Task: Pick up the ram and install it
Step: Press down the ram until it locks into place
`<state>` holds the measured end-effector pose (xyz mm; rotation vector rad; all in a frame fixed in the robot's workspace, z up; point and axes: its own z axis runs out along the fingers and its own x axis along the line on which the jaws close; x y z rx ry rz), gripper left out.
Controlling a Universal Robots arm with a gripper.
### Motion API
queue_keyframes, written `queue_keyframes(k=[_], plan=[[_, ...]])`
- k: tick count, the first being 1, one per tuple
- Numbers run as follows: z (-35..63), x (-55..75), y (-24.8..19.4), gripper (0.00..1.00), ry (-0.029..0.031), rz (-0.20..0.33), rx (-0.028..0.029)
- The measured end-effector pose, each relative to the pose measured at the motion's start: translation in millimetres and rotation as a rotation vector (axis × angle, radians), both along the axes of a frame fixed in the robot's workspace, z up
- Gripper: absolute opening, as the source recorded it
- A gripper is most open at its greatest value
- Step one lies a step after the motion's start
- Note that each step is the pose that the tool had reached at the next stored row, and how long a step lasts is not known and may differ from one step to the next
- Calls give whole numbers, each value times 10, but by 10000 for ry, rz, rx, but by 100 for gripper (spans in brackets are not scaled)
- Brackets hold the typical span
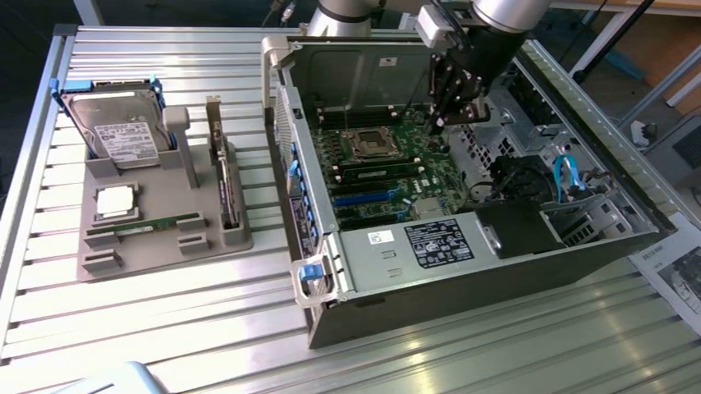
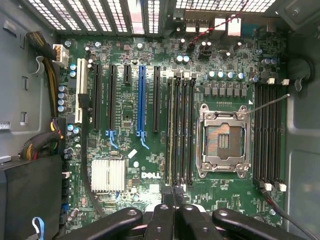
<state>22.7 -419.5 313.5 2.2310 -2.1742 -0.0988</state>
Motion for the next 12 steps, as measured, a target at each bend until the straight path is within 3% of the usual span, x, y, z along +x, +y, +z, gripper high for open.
queue_keyframes(k=[12], plan=[[-196,0,-1,10,0,0,-3]])
